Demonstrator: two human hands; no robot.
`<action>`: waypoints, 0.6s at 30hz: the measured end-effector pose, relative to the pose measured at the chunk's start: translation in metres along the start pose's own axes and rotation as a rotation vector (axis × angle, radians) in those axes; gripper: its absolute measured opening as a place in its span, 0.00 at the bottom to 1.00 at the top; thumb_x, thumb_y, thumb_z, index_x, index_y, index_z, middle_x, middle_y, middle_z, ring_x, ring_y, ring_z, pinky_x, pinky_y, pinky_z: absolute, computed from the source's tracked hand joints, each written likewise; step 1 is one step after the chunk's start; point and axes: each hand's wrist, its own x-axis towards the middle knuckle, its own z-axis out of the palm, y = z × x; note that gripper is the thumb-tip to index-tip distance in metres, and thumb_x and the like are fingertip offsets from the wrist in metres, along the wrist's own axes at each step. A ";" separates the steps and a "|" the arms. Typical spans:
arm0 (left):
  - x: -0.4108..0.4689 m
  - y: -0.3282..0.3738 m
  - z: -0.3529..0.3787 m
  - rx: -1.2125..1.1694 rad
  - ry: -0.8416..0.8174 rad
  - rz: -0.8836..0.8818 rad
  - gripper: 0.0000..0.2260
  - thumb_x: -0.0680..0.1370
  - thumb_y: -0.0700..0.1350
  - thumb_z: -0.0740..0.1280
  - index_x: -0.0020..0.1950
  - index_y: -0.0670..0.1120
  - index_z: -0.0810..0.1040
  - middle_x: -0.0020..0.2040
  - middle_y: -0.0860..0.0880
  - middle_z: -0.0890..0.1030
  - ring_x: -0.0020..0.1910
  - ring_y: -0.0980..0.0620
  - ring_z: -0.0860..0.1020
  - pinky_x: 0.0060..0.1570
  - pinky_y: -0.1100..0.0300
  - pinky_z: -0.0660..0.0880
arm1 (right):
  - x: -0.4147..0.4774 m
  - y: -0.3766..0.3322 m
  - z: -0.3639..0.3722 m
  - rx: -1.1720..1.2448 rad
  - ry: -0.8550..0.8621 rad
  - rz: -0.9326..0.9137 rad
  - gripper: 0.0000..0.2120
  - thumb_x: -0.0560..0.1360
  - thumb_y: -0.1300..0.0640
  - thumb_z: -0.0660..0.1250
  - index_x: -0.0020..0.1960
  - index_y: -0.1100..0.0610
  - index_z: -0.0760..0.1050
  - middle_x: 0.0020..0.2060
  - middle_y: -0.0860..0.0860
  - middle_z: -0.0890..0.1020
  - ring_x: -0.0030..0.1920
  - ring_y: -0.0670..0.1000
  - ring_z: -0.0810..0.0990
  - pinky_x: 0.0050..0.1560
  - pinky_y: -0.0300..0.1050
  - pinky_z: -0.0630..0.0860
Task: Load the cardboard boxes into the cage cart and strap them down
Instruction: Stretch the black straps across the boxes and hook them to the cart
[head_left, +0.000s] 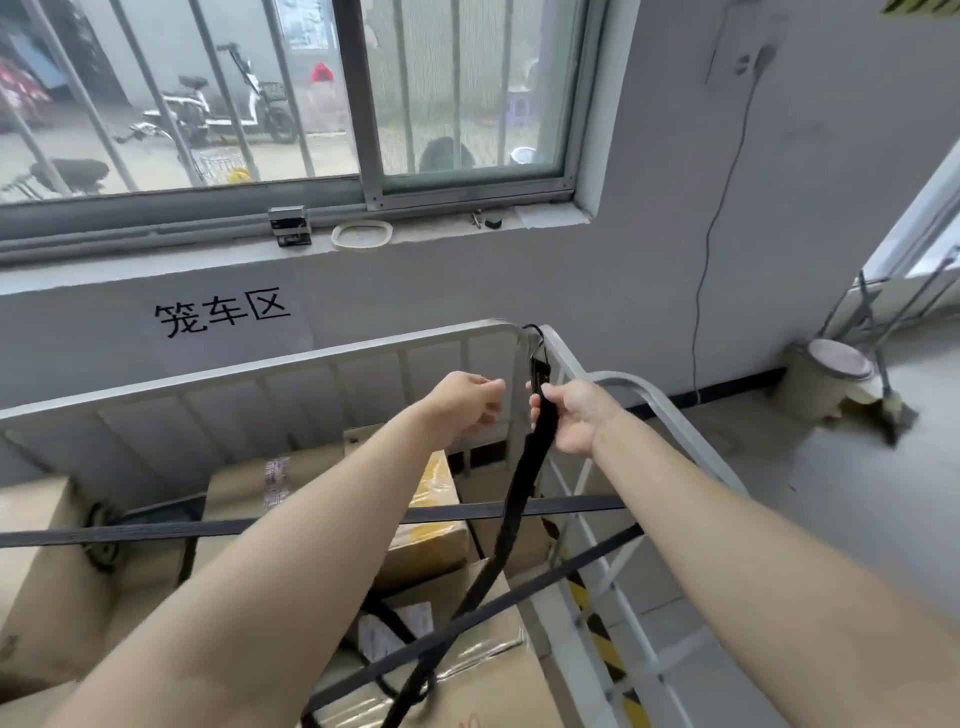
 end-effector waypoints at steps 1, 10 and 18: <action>0.008 0.003 0.010 -0.065 -0.025 -0.026 0.12 0.81 0.49 0.60 0.44 0.44 0.77 0.42 0.46 0.78 0.39 0.49 0.76 0.45 0.58 0.73 | 0.006 -0.001 -0.006 0.014 -0.021 0.019 0.16 0.83 0.60 0.52 0.43 0.60 0.74 0.31 0.50 0.72 0.32 0.48 0.68 0.38 0.40 0.67; 0.067 0.007 0.061 -0.556 -0.133 -0.239 0.14 0.81 0.49 0.61 0.46 0.40 0.77 0.30 0.47 0.77 0.29 0.50 0.72 0.26 0.60 0.74 | 0.059 -0.008 -0.041 -0.050 -0.130 0.166 0.15 0.81 0.59 0.52 0.41 0.57 0.74 0.27 0.52 0.73 0.28 0.49 0.68 0.35 0.45 0.72; 0.138 -0.012 0.084 -0.326 0.195 -0.136 0.05 0.78 0.39 0.68 0.47 0.38 0.75 0.37 0.40 0.80 0.30 0.47 0.79 0.43 0.50 0.81 | 0.127 -0.041 -0.089 -0.507 0.329 -0.160 0.07 0.76 0.64 0.61 0.49 0.62 0.78 0.36 0.55 0.75 0.35 0.51 0.71 0.36 0.41 0.67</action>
